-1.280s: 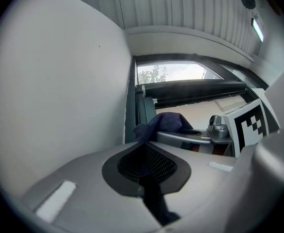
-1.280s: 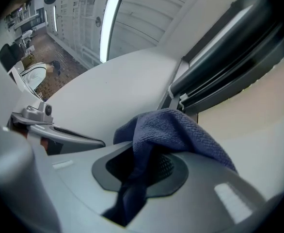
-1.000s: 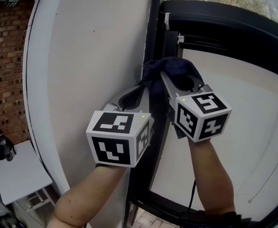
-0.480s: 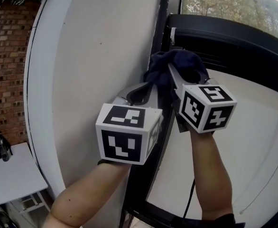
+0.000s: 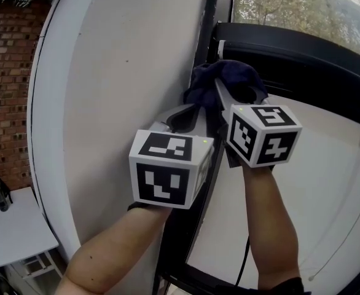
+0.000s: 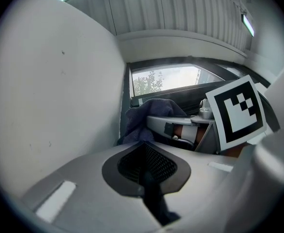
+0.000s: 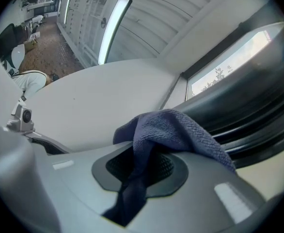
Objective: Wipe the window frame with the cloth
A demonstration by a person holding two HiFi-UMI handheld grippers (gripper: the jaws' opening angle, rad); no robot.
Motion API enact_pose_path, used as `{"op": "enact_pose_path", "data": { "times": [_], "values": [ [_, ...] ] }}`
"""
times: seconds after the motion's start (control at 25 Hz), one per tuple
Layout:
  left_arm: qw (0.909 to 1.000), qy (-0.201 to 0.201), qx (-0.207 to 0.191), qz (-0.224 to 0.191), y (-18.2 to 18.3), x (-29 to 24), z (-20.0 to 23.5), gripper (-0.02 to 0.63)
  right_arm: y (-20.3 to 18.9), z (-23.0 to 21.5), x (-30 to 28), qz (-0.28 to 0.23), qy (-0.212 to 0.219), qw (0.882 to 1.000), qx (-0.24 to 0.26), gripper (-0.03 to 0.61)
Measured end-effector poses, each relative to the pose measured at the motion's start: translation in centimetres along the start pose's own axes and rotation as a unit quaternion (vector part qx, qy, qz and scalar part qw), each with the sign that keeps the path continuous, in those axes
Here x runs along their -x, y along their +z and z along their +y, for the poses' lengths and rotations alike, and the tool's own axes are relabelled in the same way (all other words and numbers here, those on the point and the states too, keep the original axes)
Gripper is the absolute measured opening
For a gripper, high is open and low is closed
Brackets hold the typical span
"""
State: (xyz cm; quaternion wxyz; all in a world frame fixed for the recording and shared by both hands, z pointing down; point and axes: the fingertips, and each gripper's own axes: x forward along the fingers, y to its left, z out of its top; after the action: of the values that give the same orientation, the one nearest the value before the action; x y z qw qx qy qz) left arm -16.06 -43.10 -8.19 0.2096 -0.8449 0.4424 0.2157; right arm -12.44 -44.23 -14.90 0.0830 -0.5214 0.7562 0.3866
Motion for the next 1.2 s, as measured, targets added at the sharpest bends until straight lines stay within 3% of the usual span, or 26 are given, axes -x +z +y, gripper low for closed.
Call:
{"op": "enact_pose_path", "data": {
  "times": [0.32,0.6,0.88,1.0,1.2],
  "values": [
    [1.0,-0.009,0.004,0.001,0.3,0.4,-0.2,-0.006,0.5,0.1,0.6,0.001,0.006,1.0,-0.028,0.064],
    [0.9995,-0.007,-0.027,-0.017,2.0,1.8,-0.9,-0.006,3.1,1.2,1.8,-0.024,0.006,1.0,-0.01,0.064],
    [0.9998,-0.007,-0.012,-0.017,2.7,1.3,0.3,-0.006,4.1,0.7,0.5,-0.028,0.0,1.0,-0.01,0.064],
    [0.9994,-0.01,-0.026,-0.02,3.3,1.1,0.3,-0.006,4.8,0.1,0.1,-0.039,-0.012,0.999,-0.008,0.064],
    [0.9996,-0.007,-0.012,-0.026,4.1,0.3,0.8,-0.006,5.0,-0.8,-1.3,-0.03,-0.038,0.999,-0.004,0.064]
  ]
}}
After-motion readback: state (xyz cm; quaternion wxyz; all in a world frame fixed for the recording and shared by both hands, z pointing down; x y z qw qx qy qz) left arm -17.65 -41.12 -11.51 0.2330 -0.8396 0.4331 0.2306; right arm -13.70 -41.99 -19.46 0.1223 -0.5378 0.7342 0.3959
